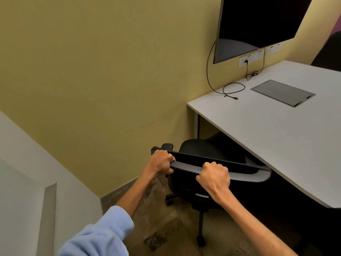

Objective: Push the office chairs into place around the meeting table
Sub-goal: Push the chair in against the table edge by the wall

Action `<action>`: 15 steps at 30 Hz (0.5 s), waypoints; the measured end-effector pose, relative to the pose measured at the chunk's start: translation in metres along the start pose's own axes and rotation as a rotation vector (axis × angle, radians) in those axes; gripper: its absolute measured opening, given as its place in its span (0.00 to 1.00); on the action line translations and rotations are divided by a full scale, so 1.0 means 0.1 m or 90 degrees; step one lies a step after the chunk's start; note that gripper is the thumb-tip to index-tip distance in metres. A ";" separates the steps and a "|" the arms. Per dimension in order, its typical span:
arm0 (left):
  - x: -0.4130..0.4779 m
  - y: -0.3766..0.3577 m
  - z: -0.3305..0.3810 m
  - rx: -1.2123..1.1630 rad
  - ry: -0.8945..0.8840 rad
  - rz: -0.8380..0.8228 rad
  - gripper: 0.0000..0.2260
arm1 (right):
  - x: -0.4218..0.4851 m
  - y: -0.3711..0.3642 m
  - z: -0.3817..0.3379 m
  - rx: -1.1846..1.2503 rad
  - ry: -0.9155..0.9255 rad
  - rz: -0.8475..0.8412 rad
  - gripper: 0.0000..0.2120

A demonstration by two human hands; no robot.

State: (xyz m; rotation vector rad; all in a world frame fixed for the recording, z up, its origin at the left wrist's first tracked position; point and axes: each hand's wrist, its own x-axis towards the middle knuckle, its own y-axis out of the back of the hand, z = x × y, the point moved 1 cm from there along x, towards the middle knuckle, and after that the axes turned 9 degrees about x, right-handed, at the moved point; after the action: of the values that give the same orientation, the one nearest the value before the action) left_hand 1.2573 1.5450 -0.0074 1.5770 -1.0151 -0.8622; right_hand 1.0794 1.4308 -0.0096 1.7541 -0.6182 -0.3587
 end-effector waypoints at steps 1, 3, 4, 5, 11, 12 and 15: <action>0.03 -0.02 -0.09 0.001 -0.011 0.003 0.08 | 0.03 -0.01 -0.07 0.005 -0.011 -0.004 0.07; 0.07 -0.07 -0.23 0.004 -0.031 0.021 0.07 | 0.10 -0.03 -0.19 0.016 -0.020 -0.005 0.06; 0.11 -0.08 -0.31 0.007 -0.044 0.031 0.07 | 0.15 -0.05 -0.24 0.020 -0.025 -0.002 0.05; 0.16 -0.11 -0.41 0.012 -0.056 0.044 0.07 | 0.20 -0.07 -0.29 0.028 -0.026 -0.001 0.05; 0.45 -0.25 -0.91 -0.003 -0.143 0.092 0.05 | 0.45 -0.11 -0.32 0.029 -0.040 0.005 0.10; 0.46 -0.25 -0.93 -0.001 -0.143 0.091 0.05 | 0.43 -0.08 -0.21 0.006 -0.038 0.000 0.11; 0.52 -0.41 -1.06 0.019 -0.152 0.061 0.06 | 0.40 -0.11 -0.04 -0.036 -0.064 -0.018 0.11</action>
State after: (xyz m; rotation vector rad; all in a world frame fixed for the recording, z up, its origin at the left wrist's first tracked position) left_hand 1.3805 1.5406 -0.0264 1.4612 -1.2678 -0.9887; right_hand 1.1165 1.4122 -0.0159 1.7008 -0.6488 -0.4823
